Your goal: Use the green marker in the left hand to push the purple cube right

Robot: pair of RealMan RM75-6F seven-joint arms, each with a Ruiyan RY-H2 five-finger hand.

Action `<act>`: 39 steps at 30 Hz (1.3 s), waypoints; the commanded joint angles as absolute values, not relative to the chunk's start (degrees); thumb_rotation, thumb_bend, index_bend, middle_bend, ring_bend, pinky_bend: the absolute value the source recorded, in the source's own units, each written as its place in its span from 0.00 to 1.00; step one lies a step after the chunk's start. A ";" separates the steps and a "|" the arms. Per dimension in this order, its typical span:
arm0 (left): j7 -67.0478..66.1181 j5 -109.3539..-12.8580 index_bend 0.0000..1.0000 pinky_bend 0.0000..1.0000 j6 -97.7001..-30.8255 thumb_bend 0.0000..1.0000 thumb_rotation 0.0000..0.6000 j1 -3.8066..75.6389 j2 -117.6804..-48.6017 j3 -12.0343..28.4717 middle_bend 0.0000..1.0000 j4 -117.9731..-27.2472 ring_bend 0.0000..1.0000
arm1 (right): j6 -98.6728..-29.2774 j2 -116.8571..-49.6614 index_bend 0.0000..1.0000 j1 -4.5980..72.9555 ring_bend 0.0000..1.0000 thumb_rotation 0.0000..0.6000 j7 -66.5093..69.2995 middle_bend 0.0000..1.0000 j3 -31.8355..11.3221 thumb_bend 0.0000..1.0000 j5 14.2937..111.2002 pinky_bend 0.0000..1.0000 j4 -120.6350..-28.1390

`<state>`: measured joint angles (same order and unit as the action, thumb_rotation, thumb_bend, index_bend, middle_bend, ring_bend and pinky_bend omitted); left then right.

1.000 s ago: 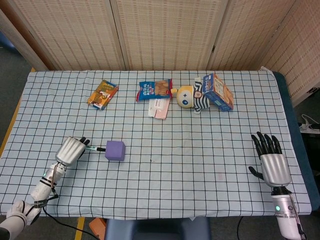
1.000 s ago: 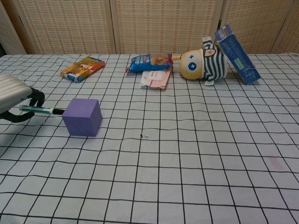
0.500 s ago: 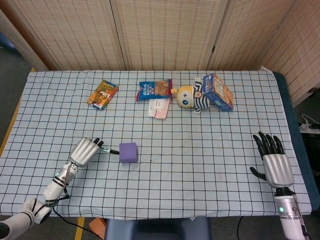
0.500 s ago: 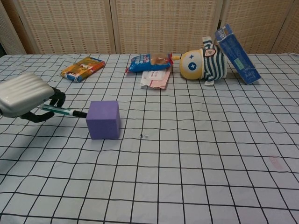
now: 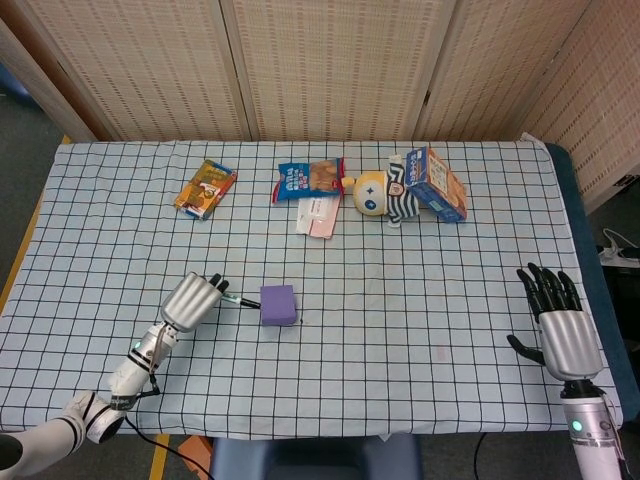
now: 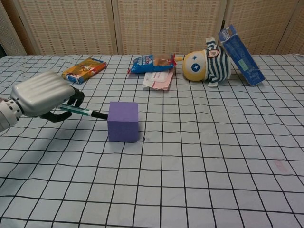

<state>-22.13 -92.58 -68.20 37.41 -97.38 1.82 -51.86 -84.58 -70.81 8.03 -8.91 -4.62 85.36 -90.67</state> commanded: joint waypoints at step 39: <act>-30.15 -90.57 0.79 0.96 -60.38 0.59 1.00 46.74 -104.37 4.97 0.78 -54.82 0.82 | -85.78 -68.22 0.00 6.79 0.00 1.00 -5.59 0.00 -4.87 0.05 86.20 0.00 -92.00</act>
